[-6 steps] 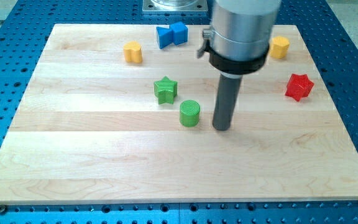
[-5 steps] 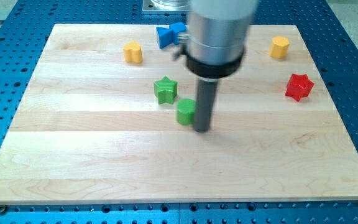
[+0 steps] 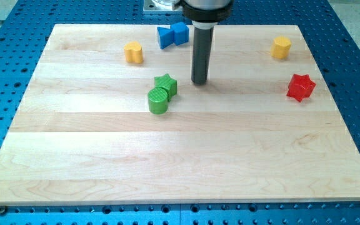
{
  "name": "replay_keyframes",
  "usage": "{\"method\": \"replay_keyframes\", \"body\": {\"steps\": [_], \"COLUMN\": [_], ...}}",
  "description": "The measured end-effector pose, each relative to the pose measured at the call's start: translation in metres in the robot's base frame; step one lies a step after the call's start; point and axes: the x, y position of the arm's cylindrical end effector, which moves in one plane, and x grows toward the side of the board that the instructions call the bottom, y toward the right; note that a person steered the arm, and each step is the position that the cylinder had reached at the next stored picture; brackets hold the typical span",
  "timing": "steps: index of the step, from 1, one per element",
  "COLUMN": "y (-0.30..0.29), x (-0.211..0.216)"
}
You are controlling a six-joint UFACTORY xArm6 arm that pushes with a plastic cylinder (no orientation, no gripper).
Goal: Move the yellow heart to the top left side
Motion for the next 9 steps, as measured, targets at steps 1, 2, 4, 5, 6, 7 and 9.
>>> {"method": "replay_keyframes", "body": {"steps": [1,2,4,5,6,7,9], "y": [0.000,0.000,-0.080,-0.141,-0.144,-0.122,-0.124], "x": [-0.001,-0.001,-0.024,-0.034,-0.053,-0.022,-0.069]}}
